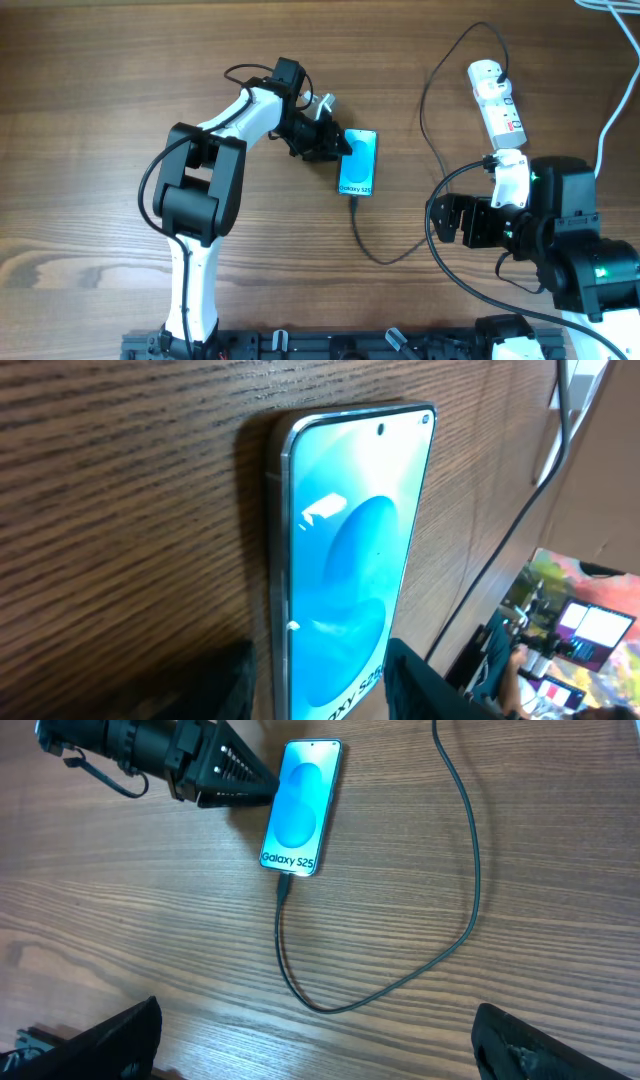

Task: Plug charger to phone and switch on socket
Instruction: 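Lower the phone onto the table with the left gripper and release, then press the switch on the white power strip with the right gripper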

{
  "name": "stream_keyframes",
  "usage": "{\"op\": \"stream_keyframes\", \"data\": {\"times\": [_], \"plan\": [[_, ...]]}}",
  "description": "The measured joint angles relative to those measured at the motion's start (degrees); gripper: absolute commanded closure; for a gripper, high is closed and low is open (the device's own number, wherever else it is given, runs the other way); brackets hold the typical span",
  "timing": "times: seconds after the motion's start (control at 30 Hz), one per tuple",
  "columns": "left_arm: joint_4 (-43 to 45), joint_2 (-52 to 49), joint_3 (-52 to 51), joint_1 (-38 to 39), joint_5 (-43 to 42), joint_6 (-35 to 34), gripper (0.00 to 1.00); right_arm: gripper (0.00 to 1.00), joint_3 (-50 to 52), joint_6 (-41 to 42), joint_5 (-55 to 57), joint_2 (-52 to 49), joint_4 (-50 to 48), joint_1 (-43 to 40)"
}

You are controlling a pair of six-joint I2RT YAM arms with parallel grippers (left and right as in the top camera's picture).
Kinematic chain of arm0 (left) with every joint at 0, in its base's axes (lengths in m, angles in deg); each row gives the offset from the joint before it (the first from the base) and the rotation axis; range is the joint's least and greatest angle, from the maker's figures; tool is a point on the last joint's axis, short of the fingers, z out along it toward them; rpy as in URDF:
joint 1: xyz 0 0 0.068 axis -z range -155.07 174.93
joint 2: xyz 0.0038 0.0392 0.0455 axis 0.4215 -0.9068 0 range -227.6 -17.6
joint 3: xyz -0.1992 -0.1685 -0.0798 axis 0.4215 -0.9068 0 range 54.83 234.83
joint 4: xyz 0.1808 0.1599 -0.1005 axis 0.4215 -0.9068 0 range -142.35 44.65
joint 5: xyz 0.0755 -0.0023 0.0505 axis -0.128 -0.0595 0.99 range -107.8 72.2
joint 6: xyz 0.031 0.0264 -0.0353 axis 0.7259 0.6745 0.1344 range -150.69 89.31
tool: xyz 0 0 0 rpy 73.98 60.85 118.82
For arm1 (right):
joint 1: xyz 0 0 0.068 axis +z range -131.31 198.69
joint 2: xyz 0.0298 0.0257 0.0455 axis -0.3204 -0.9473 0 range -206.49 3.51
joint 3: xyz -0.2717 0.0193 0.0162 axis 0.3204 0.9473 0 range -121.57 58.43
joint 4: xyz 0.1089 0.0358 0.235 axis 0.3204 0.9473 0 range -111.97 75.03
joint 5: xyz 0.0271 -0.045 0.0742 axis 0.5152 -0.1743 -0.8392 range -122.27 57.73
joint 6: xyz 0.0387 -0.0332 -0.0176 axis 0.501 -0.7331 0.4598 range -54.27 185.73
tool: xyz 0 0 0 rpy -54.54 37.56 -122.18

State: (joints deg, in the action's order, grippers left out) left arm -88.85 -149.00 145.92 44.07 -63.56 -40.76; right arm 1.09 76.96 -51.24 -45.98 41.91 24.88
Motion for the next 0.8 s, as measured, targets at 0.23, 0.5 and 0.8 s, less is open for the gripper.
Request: {"op": "stream_keyframes", "data": {"times": [0.23,0.5,0.8], "plan": [[-7.6,4.0,0.5,-1.2,5.8,-6.1,0.0,0.17,0.2,5.0,0.0,0.0,-2.1,0.0],[-23.5,38.6,-2.6,-2.8,35.9,-6.7,0.0,0.95,0.5,19.7,12.2,-4.3,-8.5,0.0],[-39.8,71.9,-1.4,1.4,61.0,-15.8,0.0,0.95,-2.6,26.7,19.1,-31.0,-16.0,-8.6]]}}
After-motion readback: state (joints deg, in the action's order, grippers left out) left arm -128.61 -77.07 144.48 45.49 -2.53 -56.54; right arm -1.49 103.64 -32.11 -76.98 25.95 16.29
